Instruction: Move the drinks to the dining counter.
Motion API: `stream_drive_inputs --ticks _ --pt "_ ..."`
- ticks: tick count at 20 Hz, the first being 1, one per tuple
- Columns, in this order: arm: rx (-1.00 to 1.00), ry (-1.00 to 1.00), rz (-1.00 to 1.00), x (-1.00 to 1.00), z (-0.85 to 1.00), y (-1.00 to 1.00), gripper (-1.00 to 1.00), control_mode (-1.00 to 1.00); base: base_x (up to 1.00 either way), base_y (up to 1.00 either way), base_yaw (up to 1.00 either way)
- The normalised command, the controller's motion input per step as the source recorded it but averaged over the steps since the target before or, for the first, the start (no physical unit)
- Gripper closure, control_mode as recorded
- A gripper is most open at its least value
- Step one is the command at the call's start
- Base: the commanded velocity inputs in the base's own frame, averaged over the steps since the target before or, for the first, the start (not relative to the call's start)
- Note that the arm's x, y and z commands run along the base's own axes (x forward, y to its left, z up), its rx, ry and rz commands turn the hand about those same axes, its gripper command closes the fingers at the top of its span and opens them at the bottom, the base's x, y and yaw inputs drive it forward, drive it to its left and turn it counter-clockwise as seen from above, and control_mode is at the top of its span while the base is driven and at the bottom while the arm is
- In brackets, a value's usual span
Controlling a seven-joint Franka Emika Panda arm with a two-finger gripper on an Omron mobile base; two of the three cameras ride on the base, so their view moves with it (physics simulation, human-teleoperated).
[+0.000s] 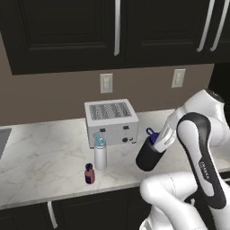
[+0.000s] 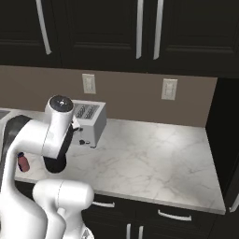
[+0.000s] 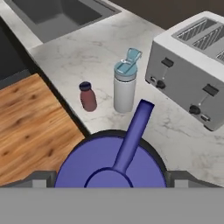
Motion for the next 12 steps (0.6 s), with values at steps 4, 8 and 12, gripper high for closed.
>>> stream_drive_inputs --ticks 4,8,12 --pt "0.0 0.0 -0.08 -0.33 0.69 0.0 1.0 -1.0 0.0 0.0 0.0" --pt "0.0 0.0 -0.13 -0.36 0.46 0.0 1.0 -1.0 0.0 0.0 0.0" --pt "0.0 0.0 -0.13 -0.3 0.3 0.0 1.0 -1.0 0.0 0.0 0.0"
